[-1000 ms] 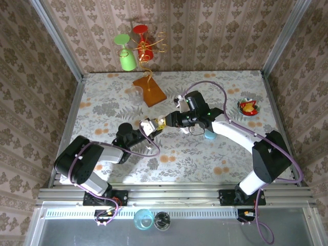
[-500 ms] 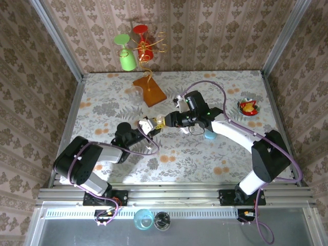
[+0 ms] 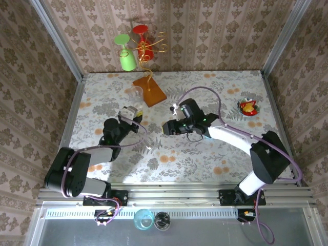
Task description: Insert wireless bluetooth earbuds into charging case
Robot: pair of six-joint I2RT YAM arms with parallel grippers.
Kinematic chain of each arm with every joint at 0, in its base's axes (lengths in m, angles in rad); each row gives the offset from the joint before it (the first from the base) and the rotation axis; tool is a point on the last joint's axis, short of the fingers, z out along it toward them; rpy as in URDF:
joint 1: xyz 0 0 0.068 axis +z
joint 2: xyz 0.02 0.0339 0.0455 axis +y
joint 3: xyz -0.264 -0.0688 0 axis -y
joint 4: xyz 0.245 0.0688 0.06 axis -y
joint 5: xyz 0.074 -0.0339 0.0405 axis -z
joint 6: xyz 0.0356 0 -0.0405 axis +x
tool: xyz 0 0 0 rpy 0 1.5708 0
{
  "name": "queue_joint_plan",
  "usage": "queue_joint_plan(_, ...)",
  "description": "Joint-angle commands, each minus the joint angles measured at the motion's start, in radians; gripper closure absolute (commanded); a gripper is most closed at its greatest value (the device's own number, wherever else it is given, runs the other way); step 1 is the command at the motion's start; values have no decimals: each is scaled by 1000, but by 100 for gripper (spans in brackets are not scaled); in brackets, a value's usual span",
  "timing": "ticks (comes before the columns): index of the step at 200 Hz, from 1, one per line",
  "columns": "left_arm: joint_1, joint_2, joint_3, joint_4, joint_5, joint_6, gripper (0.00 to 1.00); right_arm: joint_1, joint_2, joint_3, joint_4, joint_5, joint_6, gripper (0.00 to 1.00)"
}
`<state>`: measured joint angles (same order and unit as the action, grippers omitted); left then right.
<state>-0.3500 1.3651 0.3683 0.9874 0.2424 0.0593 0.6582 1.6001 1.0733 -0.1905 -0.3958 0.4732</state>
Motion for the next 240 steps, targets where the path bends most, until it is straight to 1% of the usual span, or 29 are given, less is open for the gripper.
queue_joint_plan(1,34,-84,18,-196,-90,-49,100,38,64,29,11,51,-21,51)
queue_joint_plan(10,55,-109,22,-244,-86,-71,100,49,92,45,15,48,-18,51)
queue_joint_plan(34,119,-149,8,-252,-52,-119,100,85,162,97,-5,73,-37,50)
queue_joint_plan(51,157,-175,15,-290,-14,-133,100,107,214,136,-10,77,-47,49)
queue_joint_plan(75,173,-242,-12,-317,-70,-115,100,132,282,190,-21,97,-66,48)
queue_joint_plan(101,213,-307,7,-438,-72,-103,100,150,357,253,-68,174,-107,47)
queue_joint_plan(119,243,-336,11,-482,-51,-127,100,162,398,296,-97,213,-137,47)
queue_joint_plan(146,274,-352,-5,-490,-63,-187,99,190,454,372,-152,266,-179,45)
queue_joint_plan(170,299,-361,9,-547,-65,-213,100,211,497,427,-178,282,-198,45)
queue_joint_plan(202,319,-363,-15,-511,-84,-230,100,241,555,497,-230,308,-244,44)
queue_joint_plan(231,326,-378,-37,-487,-138,-258,100,273,604,557,-289,391,-304,45)
queue_joint_plan(240,327,-380,-38,-489,-139,-259,100,283,621,575,-310,426,-320,45)
